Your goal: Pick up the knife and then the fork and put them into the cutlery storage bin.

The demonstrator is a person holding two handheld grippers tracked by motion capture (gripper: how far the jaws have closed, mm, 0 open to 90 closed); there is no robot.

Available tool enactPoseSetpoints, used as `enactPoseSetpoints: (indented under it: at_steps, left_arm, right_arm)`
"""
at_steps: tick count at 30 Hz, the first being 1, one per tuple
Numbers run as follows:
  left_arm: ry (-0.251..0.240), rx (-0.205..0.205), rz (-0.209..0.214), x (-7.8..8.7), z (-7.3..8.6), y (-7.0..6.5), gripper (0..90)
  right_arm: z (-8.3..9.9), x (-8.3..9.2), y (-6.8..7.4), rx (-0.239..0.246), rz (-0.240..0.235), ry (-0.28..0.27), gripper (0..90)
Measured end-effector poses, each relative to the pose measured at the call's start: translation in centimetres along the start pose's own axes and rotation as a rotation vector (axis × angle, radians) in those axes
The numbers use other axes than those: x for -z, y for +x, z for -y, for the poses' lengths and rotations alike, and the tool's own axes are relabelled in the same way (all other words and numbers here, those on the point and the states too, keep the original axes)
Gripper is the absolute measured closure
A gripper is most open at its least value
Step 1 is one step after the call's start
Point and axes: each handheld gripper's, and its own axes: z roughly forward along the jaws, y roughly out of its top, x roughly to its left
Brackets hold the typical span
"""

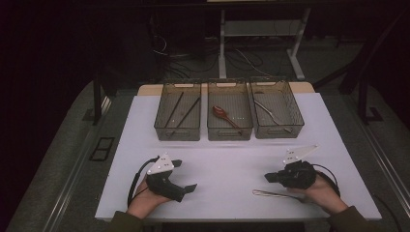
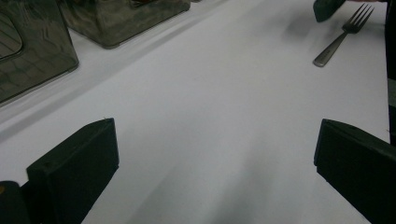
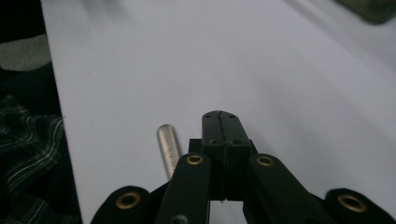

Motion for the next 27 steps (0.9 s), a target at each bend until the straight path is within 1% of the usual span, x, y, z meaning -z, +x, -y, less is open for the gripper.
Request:
enactPoseSetpoints:
  at_steps: [3,5,11,13,17,20,23,27]
  left_arm:
    - [0.001,0.002,0.001,0.0,0.0,0.0,0.0]
    - [0.002,0.0,0.002,-0.1,0.0,0.0,0.0]
    - [0.002,0.002,0.001,0.0,0.0,0.0,0.0]
    - [-0.001,0.002,0.001,0.0,0.0,0.0,0.0]
    - [0.01,0.0,0.002,0.0,0.0,0.0,0.0]
    - [0.014,-0.002,0.002,0.0,0.0,0.0,0.0]
    - [0.013,-0.001,0.001,0.0,0.0,0.0,0.0]
    - [0.018,-0.004,-0.001,0.0,0.0,0.0,0.0]
  right_arm:
    - [0.2,-0.7,0.8,0.014,-0.023,0.025,88.7]
    - [0.2,-1.1,1.2,0.031,-0.041,0.034,88.7]
    - [0.2,-1.9,2.2,0.064,-0.068,0.06,88.7]
    - [0.2,-2.1,2.3,0.072,-0.07,0.068,88.7]
    - [0.3,-2.3,2.4,0.074,-0.078,0.088,88.7]
    - [0.4,-2.4,2.5,0.082,-0.071,0.108,88.7]
    - [0.4,-2.5,2.5,0.083,-0.071,0.112,88.8]
    - [0.3,-2.5,2.6,0.105,-0.062,0.118,88.8]
